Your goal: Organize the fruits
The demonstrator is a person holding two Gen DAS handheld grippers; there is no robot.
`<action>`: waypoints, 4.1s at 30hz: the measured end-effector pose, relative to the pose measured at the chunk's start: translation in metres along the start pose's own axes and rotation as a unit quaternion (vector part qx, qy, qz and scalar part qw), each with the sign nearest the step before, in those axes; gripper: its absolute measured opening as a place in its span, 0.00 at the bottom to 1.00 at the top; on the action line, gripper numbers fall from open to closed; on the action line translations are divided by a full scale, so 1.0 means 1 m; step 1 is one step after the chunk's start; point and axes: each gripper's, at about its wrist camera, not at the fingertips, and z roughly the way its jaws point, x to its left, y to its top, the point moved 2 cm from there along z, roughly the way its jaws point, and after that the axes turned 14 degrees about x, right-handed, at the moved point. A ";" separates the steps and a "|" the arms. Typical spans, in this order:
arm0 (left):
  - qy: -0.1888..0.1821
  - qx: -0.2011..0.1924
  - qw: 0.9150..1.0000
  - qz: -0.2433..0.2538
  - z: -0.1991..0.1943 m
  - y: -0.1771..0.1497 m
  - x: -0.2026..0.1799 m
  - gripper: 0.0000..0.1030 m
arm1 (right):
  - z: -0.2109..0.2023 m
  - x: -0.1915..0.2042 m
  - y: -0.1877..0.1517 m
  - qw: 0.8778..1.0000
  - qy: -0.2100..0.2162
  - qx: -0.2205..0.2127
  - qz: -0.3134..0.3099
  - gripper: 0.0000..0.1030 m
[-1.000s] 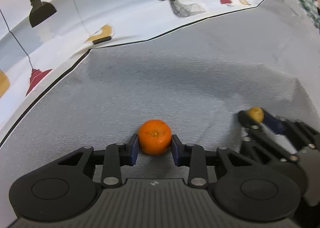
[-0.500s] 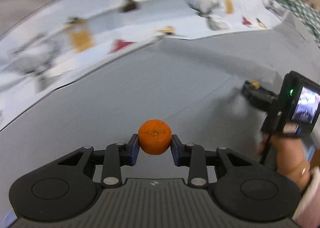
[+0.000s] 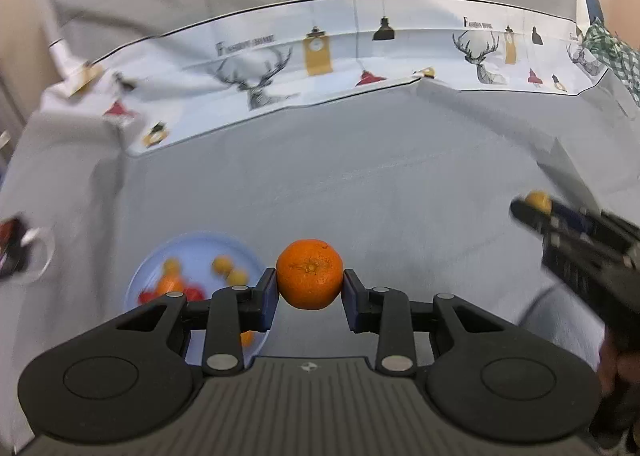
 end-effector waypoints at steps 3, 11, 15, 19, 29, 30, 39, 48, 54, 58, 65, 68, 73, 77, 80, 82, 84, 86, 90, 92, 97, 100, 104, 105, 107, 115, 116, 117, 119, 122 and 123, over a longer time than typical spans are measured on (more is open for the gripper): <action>-0.002 -0.001 1.000 -0.021 -0.021 -0.037 0.016 0.36 | -0.035 0.034 -0.018 0.998 0.053 0.029 -0.028 0.29; 0.022 -0.029 0.996 -0.080 -0.062 -0.119 0.048 0.36 | -0.095 0.095 -0.039 0.986 0.129 0.051 -0.090 0.29; 0.029 -0.050 0.993 -0.099 -0.078 -0.148 0.055 0.36 | -0.110 0.120 -0.051 0.981 0.139 0.064 -0.123 0.29; 0.023 -0.070 0.991 -0.114 -0.092 -0.158 0.059 0.36 | -0.123 0.137 -0.060 0.977 0.135 0.058 -0.154 0.29; 0.013 -0.099 0.987 -0.122 -0.108 -0.165 0.060 0.36 | -0.138 0.147 -0.064 0.976 0.118 0.044 -0.175 0.29; 0.013 -0.099 0.988 -0.122 -0.107 -0.166 0.060 0.36 | -0.137 0.148 -0.064 0.977 0.117 0.044 -0.175 0.29; 0.011 -0.086 0.988 -0.130 -0.099 -0.164 0.065 0.36 | -0.130 0.151 -0.063 0.976 0.115 0.056 -0.177 0.29; 0.006 -0.071 0.988 -0.136 -0.086 -0.160 0.073 0.36 | -0.118 0.154 -0.062 0.974 0.115 0.073 -0.181 0.29; 0.003 -0.057 0.988 -0.140 -0.074 -0.153 0.081 0.36 | -0.104 0.157 -0.061 0.974 0.110 0.088 -0.180 0.29; 0.004 -0.050 0.988 -0.143 -0.065 -0.147 0.089 0.36 | -0.092 0.159 -0.056 0.974 0.107 0.095 -0.176 0.29; 0.005 -0.029 0.988 -0.154 -0.039 -0.123 0.110 0.36 | -0.058 0.173 -0.043 0.972 0.110 0.113 -0.174 0.29; 0.007 -0.019 0.987 -0.158 -0.024 -0.110 0.119 0.36 | -0.037 0.181 -0.037 0.970 0.112 0.124 -0.175 0.29; 0.007 0.008 0.987 -0.158 0.010 -0.086 0.131 0.36 | 0.003 0.194 -0.027 0.967 0.118 0.146 -0.175 0.29; 0.006 0.032 0.988 -0.154 0.040 -0.067 0.138 0.36 | 0.036 0.204 -0.022 0.963 0.119 0.164 -0.178 0.29; 0.008 0.047 0.988 -0.150 0.063 -0.054 0.143 0.36 | 0.061 0.210 -0.020 0.960 0.121 0.179 -0.179 0.29; 0.007 0.056 0.987 -0.149 0.078 -0.045 0.147 0.36 | 0.078 0.213 -0.019 0.957 0.123 0.189 -0.183 0.29; 0.007 0.063 0.987 -0.149 0.091 -0.037 0.150 0.36 | 0.094 0.218 -0.018 0.954 0.122 0.197 -0.190 0.29; 0.009 0.069 0.987 -0.148 0.103 -0.031 0.153 0.36 | 0.108 0.221 -0.018 0.951 0.121 0.203 -0.198 0.29; 0.018 0.078 0.987 -0.137 0.123 -0.023 0.157 0.36 | 0.131 0.229 -0.018 0.946 0.122 0.211 -0.213 0.29; 0.016 0.076 0.989 -0.128 0.128 -0.020 0.159 0.37 | 0.141 0.233 -0.018 0.945 0.122 0.211 -0.219 0.29; 0.017 0.024 0.992 -0.120 0.108 -0.020 0.161 1.00 | 0.147 0.236 -0.012 0.945 0.114 0.200 -0.233 0.63; 0.033 0.009 0.994 -0.106 0.089 -0.029 0.155 1.00 | 0.130 0.226 -0.011 0.950 0.107 0.194 -0.219 0.83; 0.040 0.030 0.991 -0.120 0.070 -0.052 0.146 1.00 | 0.099 0.209 -0.022 0.952 0.099 0.210 -0.199 0.90; 0.040 0.032 0.991 -0.125 0.063 -0.059 0.144 1.00 | 0.089 0.206 -0.025 0.953 0.097 0.209 -0.195 0.92; 0.042 0.033 0.989 -0.139 0.050 -0.073 0.139 1.00 | 0.071 0.201 -0.031 0.958 0.089 0.202 -0.184 0.95; 0.037 0.024 0.983 -0.178 0.011 -0.108 0.127 1.00 | 0.011 0.194 -0.051 0.971 0.066 0.161 -0.162 0.99; 0.040 0.021 0.983 -0.177 0.007 -0.112 0.125 1.00 | 0.005 0.195 -0.052 0.972 0.065 0.156 -0.163 0.99; 0.043 0.018 0.983 -0.176 0.002 -0.115 0.123 1.00 | -0.002 0.195 -0.053 0.973 0.064 0.148 -0.165 0.99; 0.049 0.015 0.983 -0.175 -0.005 -0.121 0.119 1.00 | -0.014 0.195 -0.054 0.976 0.059 0.129 -0.167 0.99; 0.052 0.014 0.983 -0.177 -0.013 -0.128 0.114 1.00 | -0.031 0.196 -0.056 0.978 0.052 0.100 -0.173 0.99; 0.053 0.013 0.983 -0.178 -0.015 -0.130 0.113 1.00 | -0.037 0.196 -0.057 0.979 0.051 0.093 -0.174 0.99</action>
